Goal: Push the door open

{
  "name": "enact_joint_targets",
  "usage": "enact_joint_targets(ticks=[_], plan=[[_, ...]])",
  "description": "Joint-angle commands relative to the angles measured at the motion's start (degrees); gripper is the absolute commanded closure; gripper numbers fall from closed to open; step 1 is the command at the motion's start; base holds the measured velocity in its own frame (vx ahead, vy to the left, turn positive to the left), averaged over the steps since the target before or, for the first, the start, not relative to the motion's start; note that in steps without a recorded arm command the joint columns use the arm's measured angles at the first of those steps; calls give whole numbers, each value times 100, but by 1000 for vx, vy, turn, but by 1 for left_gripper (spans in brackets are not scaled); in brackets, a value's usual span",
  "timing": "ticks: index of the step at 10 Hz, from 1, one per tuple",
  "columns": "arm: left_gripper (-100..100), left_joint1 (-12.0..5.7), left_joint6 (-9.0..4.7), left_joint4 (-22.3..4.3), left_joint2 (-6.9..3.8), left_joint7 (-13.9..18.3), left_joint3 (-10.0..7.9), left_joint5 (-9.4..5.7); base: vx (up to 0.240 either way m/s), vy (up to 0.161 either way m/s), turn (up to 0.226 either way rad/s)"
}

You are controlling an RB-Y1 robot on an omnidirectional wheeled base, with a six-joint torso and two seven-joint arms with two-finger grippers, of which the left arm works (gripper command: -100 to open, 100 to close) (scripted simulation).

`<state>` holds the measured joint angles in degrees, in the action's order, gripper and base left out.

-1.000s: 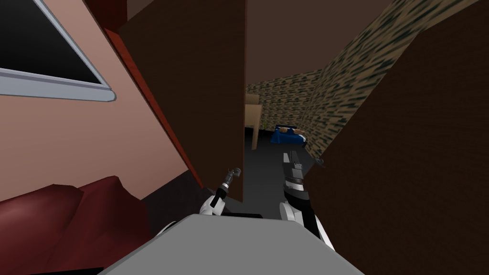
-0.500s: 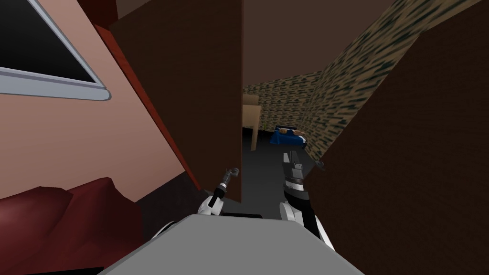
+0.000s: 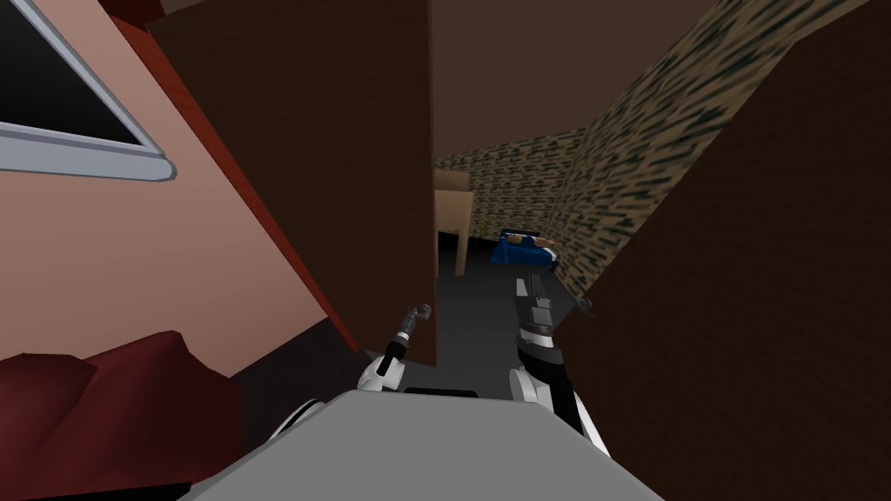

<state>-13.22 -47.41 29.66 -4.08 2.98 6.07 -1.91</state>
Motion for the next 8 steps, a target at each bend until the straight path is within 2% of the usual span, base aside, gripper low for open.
enact_joint_targets(ticks=[1,3,5,8], plan=[[100,53,28,126,-73,-38,-225,-56,132,-130,-4],[100,56,29,125,-77,-49,-296,-72,131,-103,11],[100,68,30,122,-84,-92,-558,-132,112,-101,-13],[100,80,31,119,-76,-134,-811,-190,152,-133,11]])
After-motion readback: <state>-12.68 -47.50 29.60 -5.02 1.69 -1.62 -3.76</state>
